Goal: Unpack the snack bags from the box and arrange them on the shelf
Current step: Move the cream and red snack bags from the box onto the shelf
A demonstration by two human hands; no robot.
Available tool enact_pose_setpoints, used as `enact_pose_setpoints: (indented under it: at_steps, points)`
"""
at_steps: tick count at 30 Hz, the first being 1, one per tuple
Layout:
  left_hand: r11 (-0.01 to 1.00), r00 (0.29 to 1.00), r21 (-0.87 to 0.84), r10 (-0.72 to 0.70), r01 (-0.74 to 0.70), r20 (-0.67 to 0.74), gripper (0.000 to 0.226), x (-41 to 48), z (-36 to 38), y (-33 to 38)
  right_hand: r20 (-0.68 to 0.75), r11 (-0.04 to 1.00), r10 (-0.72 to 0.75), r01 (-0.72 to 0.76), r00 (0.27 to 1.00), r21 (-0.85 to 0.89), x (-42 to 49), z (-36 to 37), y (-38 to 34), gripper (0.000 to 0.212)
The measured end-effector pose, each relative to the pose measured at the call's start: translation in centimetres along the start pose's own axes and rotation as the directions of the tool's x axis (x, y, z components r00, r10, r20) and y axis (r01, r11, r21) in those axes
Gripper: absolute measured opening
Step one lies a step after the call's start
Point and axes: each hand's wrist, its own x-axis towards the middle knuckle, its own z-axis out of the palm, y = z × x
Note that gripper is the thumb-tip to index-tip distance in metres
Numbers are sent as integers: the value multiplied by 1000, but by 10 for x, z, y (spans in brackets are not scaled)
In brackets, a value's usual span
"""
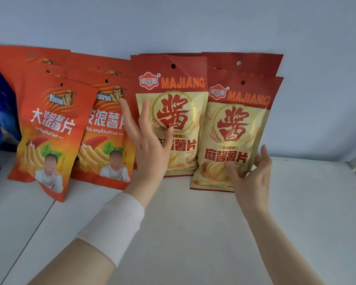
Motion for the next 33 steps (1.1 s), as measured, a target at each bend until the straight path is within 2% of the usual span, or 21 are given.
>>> enact_pose_setpoints:
  at_steps: [3, 6, 9, 11, 13, 16, 18, 21, 24, 26, 29, 32, 33]
  points:
    - [995, 997, 85, 49, -54, 63, 61, -1, -13, 1, -100, 974, -130, 109, 986, -197, -13, -4, -9, 89]
    - [957, 979, 240, 129, -164, 158, 52, -7, -39, 8, -102, 874, -369, 307, 924, -376, -34, -6, -21, 68]
    - [872, 906, 372, 164, -318, 391, 42, -22, -78, 16, 129, 732, -489, 486, 863, -477, -66, -1, -41, 48]
    - [808, 835, 421, 150, -412, 530, 42, -38, -112, 21, 329, 632, -483, 583, 811, -510, -93, 4, -51, 46]
    - [729, 791, 487, 121, -481, 600, 44, -61, -153, 21, 473, 560, -464, 661, 749, -499, -126, 7, -59, 49]
    - [599, 766, 613, 2, -515, 643, 44, -101, -222, 25, 637, 498, -404, 742, 657, -449, -178, 10, -70, 53]
    - [598, 734, 645, -135, -476, 666, 42, -127, -268, 32, 684, 483, -403, 776, 608, -405, -216, 13, -83, 53]
    - [525, 709, 747, -332, -409, 622, 45, -156, -334, 33, 756, 434, -425, 845, 498, -312, -277, 23, -108, 55]
    - [473, 752, 811, -380, -343, 539, 41, -179, -407, 32, 807, 369, -458, 905, 373, -209, -334, 41, -134, 54]
    - [440, 732, 851, -474, -285, 490, 41, -195, -455, 28, 827, 330, -477, 933, 297, -145, -373, 57, -153, 54]
    - [342, 714, 911, -576, -230, 397, 43, -225, -528, 20, 844, 258, -515, 966, 152, -17, -440, 90, -182, 52]
    - [270, 714, 956, -647, -114, 268, 39, -262, -605, 8, 844, 173, -536, 980, 9, 99, -512, 129, -212, 46]
    - [225, 701, 972, -682, -69, 208, 40, -279, -636, 3, 831, 143, -553, 976, -60, 165, -543, 144, -222, 41]
